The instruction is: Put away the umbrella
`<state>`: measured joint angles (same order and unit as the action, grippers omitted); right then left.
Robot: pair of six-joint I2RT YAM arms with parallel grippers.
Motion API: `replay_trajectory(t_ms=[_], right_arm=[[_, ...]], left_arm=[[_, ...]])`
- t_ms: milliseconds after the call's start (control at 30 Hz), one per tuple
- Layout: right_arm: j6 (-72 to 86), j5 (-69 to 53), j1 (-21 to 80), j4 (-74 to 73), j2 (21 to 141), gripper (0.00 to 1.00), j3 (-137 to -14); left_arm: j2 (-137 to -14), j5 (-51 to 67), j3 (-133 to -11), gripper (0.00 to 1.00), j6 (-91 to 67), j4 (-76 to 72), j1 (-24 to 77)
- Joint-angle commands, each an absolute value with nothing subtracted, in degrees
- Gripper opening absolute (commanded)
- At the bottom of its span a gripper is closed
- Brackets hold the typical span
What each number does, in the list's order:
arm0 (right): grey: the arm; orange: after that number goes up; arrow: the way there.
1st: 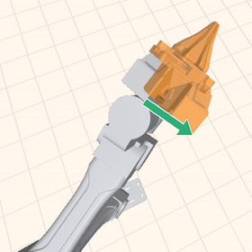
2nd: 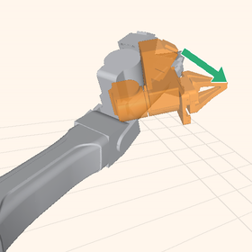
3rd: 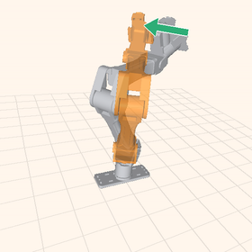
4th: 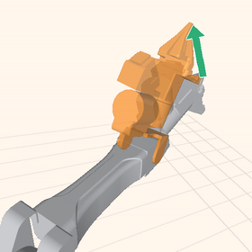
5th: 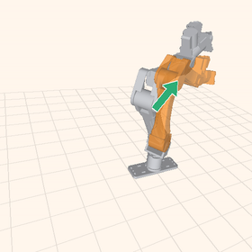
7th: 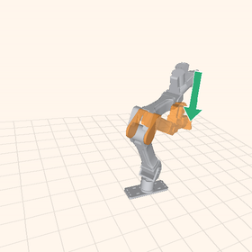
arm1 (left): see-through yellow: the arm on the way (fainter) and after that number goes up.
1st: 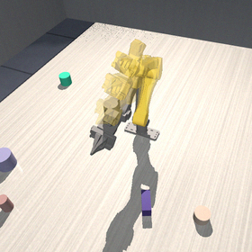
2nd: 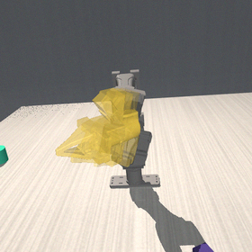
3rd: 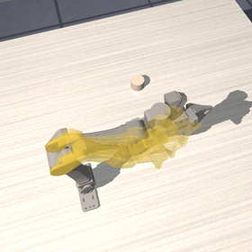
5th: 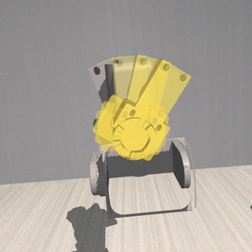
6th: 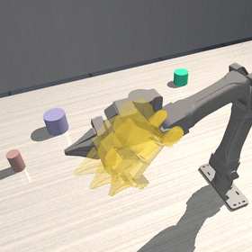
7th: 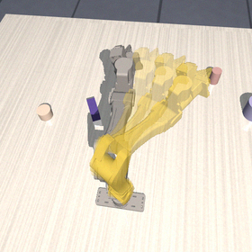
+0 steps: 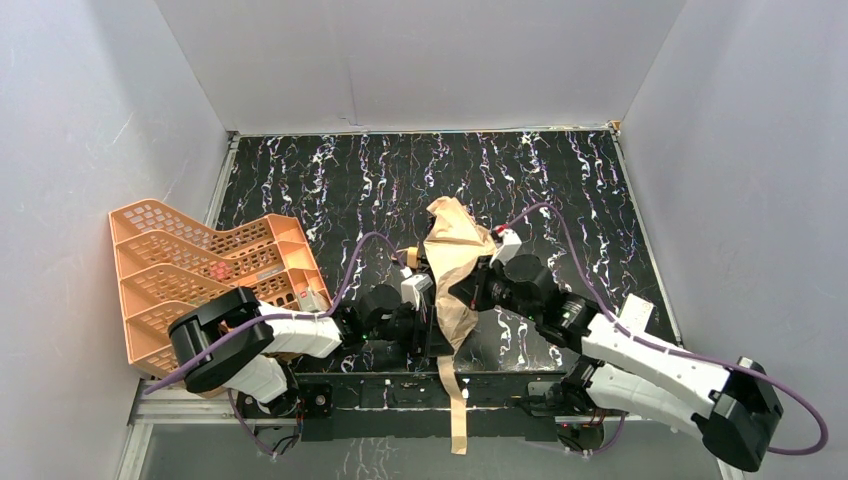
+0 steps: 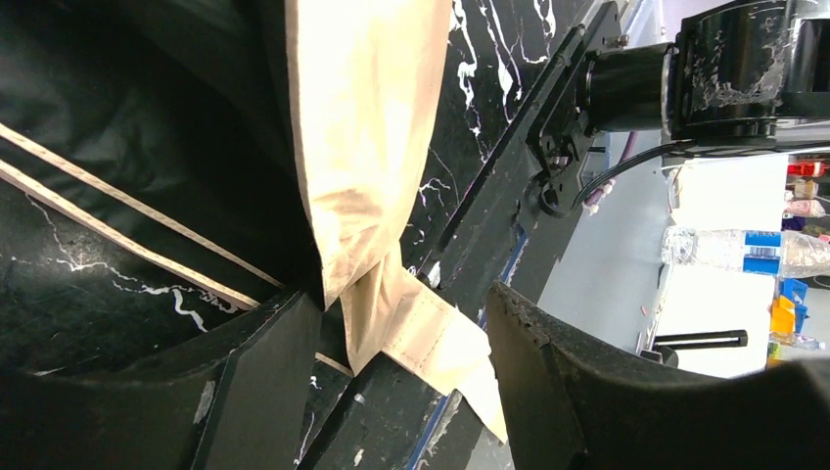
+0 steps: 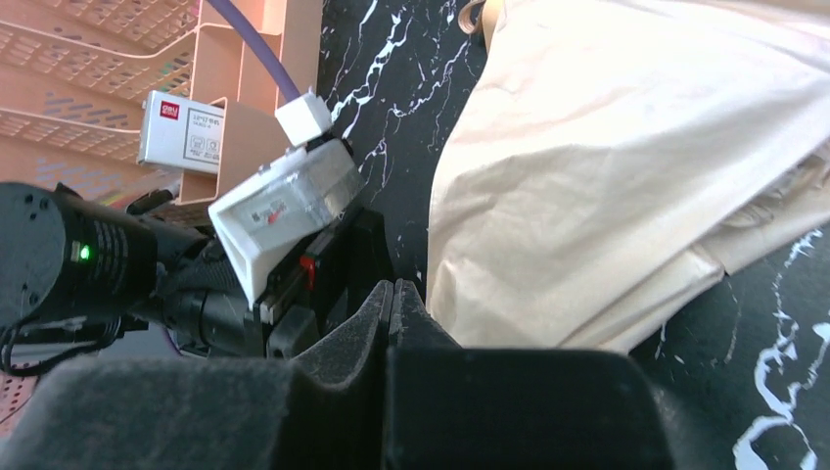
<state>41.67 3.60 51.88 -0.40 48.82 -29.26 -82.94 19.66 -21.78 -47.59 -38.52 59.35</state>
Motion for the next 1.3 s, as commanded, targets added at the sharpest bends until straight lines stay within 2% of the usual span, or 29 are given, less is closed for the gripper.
replay_trajectory(t_ms=[0,200,333,667,833,900,1067,1167,1267], right_arm=[[41.73,3.05,51.82,10.34,53.00,0.04,-30.41],[44.05,-1.88,50.98,11.58,59.75,0.06,-31.25],[49.99,-0.53,50.89,10.99,62.73,0.08,-29.41],[51.06,1.70,49.83,15.75,66.93,0.03,-20.88],[51.78,1.04,49.58,22.82,69.82,0.03,-14.00],[52.08,1.26,49.28,24.31,70.66,0.03,-12.16],[50.66,1.23,48.82,24.50,72.96,0.03,-11.05],[49.25,0.75,48.81,23.07,74.53,0.00,-12.28],[47.39,0.79,48.82,20.00,75.47,0.00,-14.12]], left_arm=[[-83.38,18.60,-20.50,0.61,-46.91,-39.99,60.31],[-84.40,17.82,-20.30,0.59,-47.02,-40.01,60.86],[-84.93,17.42,-20.26,0.59,-47.10,-40.17,61.17],[-85.08,16.79,-20.13,0.58,-47.19,-40.23,61.52],[-83.31,16.22,-20.34,0.61,-47.39,-40.17,61.62],[-80.96,14.94,-20.39,0.65,-47.72,-39.23,61.61],[-71.61,9.35,-25.45,0.74,-44.19,-26.19,61.42],[-66.71,4.40,-29.89,0.80,-41.70,-16.20,60.29],[-64.26,3.19,-34.74,0.82,-39.96,-8.37,55.06]])
